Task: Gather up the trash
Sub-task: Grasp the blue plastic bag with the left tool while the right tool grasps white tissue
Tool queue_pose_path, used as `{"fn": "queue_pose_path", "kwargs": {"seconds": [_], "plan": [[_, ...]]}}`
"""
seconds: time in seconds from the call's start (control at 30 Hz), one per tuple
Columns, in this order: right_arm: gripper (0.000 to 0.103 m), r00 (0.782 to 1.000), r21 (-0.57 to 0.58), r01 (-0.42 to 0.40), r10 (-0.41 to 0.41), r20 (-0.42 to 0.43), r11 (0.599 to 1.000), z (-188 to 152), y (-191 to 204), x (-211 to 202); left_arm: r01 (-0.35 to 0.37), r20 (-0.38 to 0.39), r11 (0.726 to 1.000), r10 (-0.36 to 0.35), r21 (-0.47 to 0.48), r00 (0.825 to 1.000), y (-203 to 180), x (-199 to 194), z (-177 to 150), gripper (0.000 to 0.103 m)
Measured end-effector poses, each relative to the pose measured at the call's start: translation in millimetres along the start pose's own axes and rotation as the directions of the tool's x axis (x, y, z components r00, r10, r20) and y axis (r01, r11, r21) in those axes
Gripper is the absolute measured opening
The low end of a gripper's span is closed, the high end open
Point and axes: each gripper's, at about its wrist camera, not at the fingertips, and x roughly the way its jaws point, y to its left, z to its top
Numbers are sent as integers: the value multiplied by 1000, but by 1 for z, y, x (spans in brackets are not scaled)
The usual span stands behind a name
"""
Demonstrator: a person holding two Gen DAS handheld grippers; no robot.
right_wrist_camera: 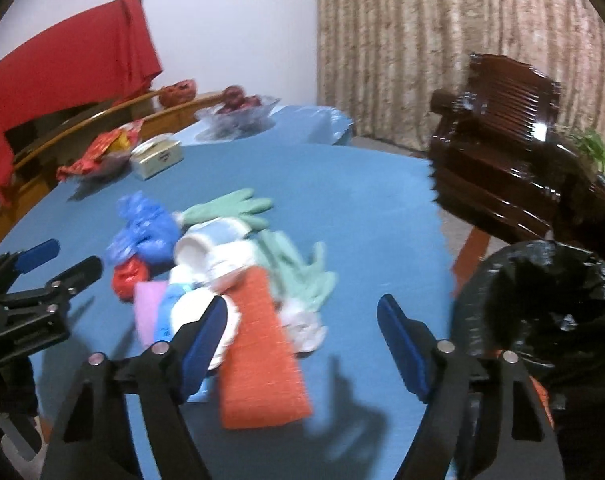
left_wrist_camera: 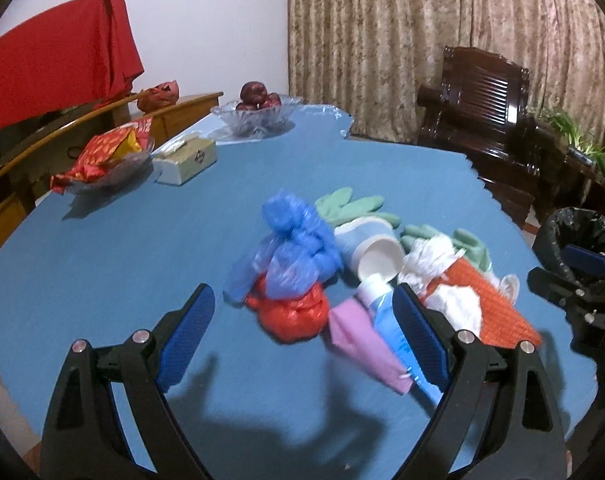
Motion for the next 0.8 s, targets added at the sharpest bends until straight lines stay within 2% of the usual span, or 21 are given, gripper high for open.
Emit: {"fn": "queue_pose_path", "kwargs": {"seconds": [0.23, 0.47, 0.57, 0.63, 0.8], "plan": [[71, 997, -44, -64, 62, -36, 997, -3, 35, 20, -29, -30, 999, 28, -17, 999, 21, 8, -14, 88], [64, 993, -67, -83, 77, -90, 994, -9, 54, 43, -35, -38, 999, 34, -25, 999, 31, 11, -18, 88], [56, 989, -71, -86, 77, -125, 994, -15, 55, 51, -30, -41, 999, 29, -21, 999, 30, 11, -19, 88], [46, 985, -59, -94, 84, -152, 994, -19, 52, 55, -25, -43, 999, 24, -23, 999, 30, 12, -19, 88], [34, 983, -42, -121, 113, -142, 992, -18, 45, 49, -15, -46, 1000, 14, -17, 999, 26, 15, -20, 88]]}}
